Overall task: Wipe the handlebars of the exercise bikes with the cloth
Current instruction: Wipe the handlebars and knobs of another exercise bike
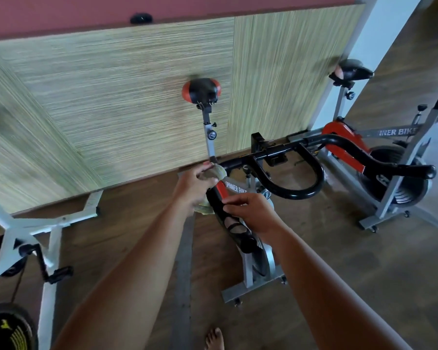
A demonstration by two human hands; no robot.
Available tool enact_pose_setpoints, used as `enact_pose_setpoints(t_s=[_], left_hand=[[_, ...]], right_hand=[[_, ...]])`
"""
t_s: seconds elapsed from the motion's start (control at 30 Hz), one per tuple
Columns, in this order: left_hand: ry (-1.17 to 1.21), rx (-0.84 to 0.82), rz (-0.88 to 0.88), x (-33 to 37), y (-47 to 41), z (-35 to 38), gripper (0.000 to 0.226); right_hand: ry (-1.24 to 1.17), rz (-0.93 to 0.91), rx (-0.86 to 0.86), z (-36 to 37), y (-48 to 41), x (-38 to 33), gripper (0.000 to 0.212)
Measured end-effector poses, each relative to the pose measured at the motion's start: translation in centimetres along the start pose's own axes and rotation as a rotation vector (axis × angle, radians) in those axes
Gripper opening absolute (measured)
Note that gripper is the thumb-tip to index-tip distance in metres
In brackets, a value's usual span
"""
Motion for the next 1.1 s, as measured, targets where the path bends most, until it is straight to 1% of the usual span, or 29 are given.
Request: enact_pose_setpoints(t_s=[0.07, 0.13, 0.27, 0.33, 0.43, 0.47, 0.6, 0.67, 0.77, 0.87, 0.93, 1.03, 1.1], left_hand=[[0.031, 0.041, -0.001, -0.5, 1.7, -0.3, 0.044], [-0.027, 0.067, 0.001, -0.7, 3.4, -0.4, 0.042], [-0.049, 0.068, 0.007, -0.6, 6.4, -0.5, 0.038], [-0.115, 0.056, 0.004, 0.1, 7.8, -0.7, 0.034], [-0.246, 0.032, 0.046, 2.6, 9.4, -0.7, 0.036], [-0.279, 0.026, 0.078, 3.9, 9.8, -0.5, 0.037], [-0.413, 0.024, 0.199, 9.2, 12.0, 1.5, 0.037], [-0.465, -0.004, 0.249, 11.4, 12.9, 3.3, 0.034], [-0.525, -0.025, 0.311, 14.2, 14.3, 6.8, 0.033], [-0.525, -0.048, 0.351, 16.1, 15.4, 10.6, 0.034], [-0.491, -0.062, 0.367, 17.1, 16.1, 13.3, 0.032], [-0.44, -0.092, 0.389, 17.9, 16.9, 17.6, 0.028], [-0.414, -0.108, 0.389, 18.1, 17.1, 20.2, 0.029]], right_hand=[[0.027, -0.005, -0.002, 0.0, -0.1, -0.2, 0.018], [0.043, -0.007, -0.006, 0.0, 0.1, -0.4, 0.018], [0.049, -0.037, -0.057, 0.0, 1.0, -0.8, 0.015], [0.042, -0.068, -0.077, -0.4, 1.9, -1.1, 0.011], [0.01, -0.084, -0.094, -1.6, 3.4, -1.4, 0.008], [0.028, -0.091, -0.079, -2.4, 3.9, -1.5, 0.014], [0.172, -0.154, 0.04, -7.1, 6.8, -2.2, 0.017], [0.198, -0.186, 0.102, -9.9, 8.6, -2.7, 0.021], [0.255, -0.221, 0.163, -14.0, 11.1, -3.1, 0.02], [0.333, -0.258, 0.251, -18.4, 14.0, -3.6, 0.021], [0.342, -0.278, 0.295, -21.2, 15.8, -3.5, 0.019], [0.342, -0.28, 0.34, -25.1, 18.0, -2.8, 0.02], [0.342, -0.282, 0.381, -27.4, 19.1, -2.2, 0.023]])
Point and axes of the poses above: each hand's wrist, its own y-axis away from the middle knuckle, its own z-axis out of the palm, x = y × z, the point moved 8 cm from there along -y, towards the middle knuckle, and after that the axes turned 2 degrees about -x, right-handed, at the moved point
